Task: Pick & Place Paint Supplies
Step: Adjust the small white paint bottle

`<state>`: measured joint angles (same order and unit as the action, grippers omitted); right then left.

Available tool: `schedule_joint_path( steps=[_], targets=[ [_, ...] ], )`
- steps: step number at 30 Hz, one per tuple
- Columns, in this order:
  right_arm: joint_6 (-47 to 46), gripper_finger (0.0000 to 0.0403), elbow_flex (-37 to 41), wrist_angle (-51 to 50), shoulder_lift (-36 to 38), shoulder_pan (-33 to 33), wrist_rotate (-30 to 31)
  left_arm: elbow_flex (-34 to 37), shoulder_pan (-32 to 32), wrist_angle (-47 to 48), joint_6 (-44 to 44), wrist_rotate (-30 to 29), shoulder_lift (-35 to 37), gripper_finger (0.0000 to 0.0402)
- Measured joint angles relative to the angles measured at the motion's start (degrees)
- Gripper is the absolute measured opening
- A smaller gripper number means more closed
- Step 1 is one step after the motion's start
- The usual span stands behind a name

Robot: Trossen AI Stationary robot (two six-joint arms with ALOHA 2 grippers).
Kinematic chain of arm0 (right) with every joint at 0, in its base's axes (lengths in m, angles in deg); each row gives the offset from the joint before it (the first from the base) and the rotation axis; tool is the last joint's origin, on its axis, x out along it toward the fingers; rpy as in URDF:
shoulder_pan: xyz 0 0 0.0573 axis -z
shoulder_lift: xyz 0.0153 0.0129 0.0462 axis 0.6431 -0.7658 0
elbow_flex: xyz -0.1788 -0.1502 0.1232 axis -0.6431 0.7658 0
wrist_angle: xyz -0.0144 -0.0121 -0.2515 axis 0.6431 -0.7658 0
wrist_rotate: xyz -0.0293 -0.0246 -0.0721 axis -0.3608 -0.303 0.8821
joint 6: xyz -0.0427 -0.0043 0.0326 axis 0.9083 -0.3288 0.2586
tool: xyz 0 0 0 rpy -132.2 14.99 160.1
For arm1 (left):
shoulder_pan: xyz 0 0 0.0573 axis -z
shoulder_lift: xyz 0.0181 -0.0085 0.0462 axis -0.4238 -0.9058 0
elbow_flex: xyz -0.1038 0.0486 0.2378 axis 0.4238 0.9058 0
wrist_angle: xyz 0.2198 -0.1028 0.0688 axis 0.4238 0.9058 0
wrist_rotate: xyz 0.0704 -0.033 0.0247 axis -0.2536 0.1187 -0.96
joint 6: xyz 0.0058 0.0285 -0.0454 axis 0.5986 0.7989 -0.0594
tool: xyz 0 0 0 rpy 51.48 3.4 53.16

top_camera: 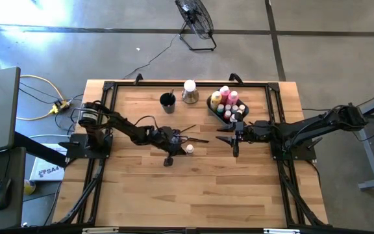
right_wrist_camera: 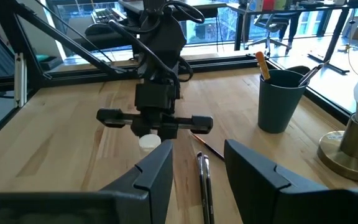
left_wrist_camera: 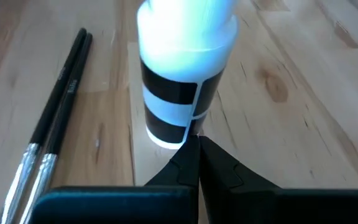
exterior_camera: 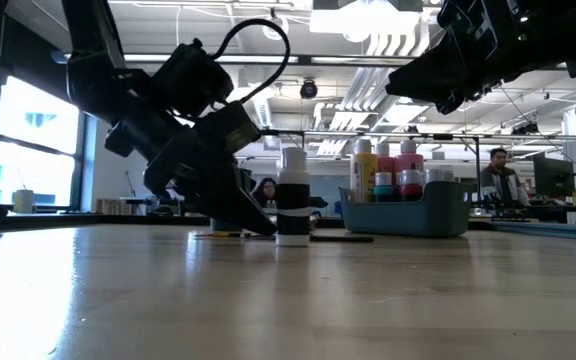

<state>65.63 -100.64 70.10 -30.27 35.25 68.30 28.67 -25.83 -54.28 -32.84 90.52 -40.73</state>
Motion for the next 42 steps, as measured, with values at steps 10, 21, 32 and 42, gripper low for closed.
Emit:
schedule_joint_path(
  steps=[10, 21, 32, 42],
  targets=[
    [0.0, 0.0138, 0.0, 0.0, 0.0, 0.0, 0.0, -1.8, 0.0, -0.3, 0.3, -0.3, -1.0, 0.0000],
    [0.0, 0.0138, 0.0, 0.0, 0.0, 0.0, 0.0, -1.8, 0.0, -1.3, 0.4, -1.3, -1.0, 0.0000],
    [0.0, 0.0138, 0.0, 0.0, 0.0, 0.0, 0.0, -1.8, 0.0, -1.7, 0.4, -1.3, -1.0, 0.0000],
    [0.0, 0.0138, 0.0, 0.0, 0.0, 0.0, 0.0, -1.8, 0.0, -1.7, 0.4, -1.3, -1.0, 0.0000]
  ],
)
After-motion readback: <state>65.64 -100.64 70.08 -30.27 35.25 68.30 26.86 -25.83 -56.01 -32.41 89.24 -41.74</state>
